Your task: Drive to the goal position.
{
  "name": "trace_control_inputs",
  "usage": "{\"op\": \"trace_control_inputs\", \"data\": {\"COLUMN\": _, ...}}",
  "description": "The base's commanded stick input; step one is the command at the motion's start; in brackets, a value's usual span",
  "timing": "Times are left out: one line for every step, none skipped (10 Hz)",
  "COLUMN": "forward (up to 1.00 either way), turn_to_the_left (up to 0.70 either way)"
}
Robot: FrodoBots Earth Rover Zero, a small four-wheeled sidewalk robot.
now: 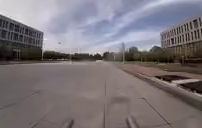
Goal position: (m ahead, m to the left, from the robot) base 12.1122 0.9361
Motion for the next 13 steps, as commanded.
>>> {"op": "trace_control_inputs", "data": {"forward": 1.00, "turn_to_the_left": 0.00}}
{"op": "trace_control_inputs", "data": {"forward": 1.00, "turn_to_the_left": 0.00}}
{"op": "trace_control_inputs", "data": {"forward": 1.00, "turn_to_the_left": 0.00}}
{"op": "trace_control_inputs", "data": {"forward": 1.00, "turn_to_the_left": 0.00}}
{"op": "trace_control_inputs", "data": {"forward": 1.00, "turn_to_the_left": 0.00}}
{"op": "trace_control_inputs", "data": {"forward": 1.00, "turn_to_the_left": 0.00}}
{"op": "trace_control_inputs", "data": {"forward": 1.00, "turn_to_the_left": 0.00}}
{"op": "trace_control_inputs", "data": {"forward": 1.00, "turn_to_the_left": 0.00}}
{"op": "trace_control_inputs", "data": {"forward": 1.00, "turn_to_the_left": 0.00}}
{"op": "trace_control_inputs", "data": {"forward": 1.00, "turn_to_the_left": 0.00}}
{"op": "trace_control_inputs", "data": {"forward": 1.00, "turn_to_the_left": 0.00}}
{"op": "trace_control_inputs", "data": {"forward": 1.00, "turn_to_the_left": 0.00}}
{"op": "trace_control_inputs", "data": {"forward": 1.00, "turn_to_the_left": 0.00}}
